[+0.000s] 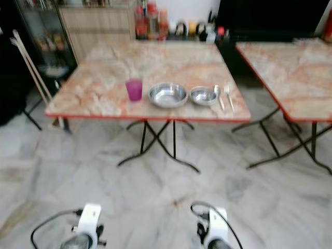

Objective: Setting the table

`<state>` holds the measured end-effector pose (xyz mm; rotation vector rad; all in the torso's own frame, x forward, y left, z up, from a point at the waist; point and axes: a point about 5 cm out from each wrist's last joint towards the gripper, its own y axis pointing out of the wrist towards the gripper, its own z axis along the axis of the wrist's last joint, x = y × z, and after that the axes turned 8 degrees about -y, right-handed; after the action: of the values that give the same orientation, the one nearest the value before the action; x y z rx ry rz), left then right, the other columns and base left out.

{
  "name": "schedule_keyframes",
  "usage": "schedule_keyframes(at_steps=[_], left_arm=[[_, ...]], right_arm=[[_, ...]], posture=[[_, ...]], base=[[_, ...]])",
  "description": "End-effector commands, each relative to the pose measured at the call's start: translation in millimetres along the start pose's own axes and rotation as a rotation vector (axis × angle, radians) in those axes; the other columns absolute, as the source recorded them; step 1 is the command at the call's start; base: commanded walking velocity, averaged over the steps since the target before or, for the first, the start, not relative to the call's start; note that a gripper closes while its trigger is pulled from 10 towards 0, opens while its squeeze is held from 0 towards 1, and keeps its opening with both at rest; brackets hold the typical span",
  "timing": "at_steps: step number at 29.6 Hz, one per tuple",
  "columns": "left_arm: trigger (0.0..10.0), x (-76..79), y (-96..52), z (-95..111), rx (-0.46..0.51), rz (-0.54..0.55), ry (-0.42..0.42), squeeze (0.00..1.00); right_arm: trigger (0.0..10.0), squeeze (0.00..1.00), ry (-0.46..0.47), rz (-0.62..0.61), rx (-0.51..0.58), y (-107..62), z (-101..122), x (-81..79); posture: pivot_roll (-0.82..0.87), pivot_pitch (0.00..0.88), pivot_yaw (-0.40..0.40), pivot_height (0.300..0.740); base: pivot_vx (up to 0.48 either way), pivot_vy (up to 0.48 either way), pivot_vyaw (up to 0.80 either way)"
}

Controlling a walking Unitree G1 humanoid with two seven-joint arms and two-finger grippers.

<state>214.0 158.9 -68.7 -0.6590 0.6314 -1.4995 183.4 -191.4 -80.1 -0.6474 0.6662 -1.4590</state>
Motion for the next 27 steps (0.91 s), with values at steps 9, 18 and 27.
schedule_keyframes(at_steps=[9,18,27], left_arm=[[10.0,-1.8,1.6,6.9,0.007,-0.008,-0.032,0.00],[10.0,-5.2,-0.3,-1.3,-0.016,0.006,-0.031,0.00],[10.0,-4.6,-0.6,-2.6,-0.019,0.005,-0.033,0.00]], right_arm=[[10.0,0.00,0.019,0.002,0.021,1.7,5.0,-3.9],[10.0,0.00,0.013,-0.004,0.009,1.3,3.2,-2.2],[10.0,0.00,0.010,-0.004,0.009,1.5,4.2,-1.7]], posture=[[0.02,0.000,-0.033,0.740],[0.02,0.000,-0.038,0.740],[0.02,0.000,-0.039,0.740]], base=[[0.066,0.000,0.00],[0.326,0.000,0.00],[0.338,0.000,0.00]])
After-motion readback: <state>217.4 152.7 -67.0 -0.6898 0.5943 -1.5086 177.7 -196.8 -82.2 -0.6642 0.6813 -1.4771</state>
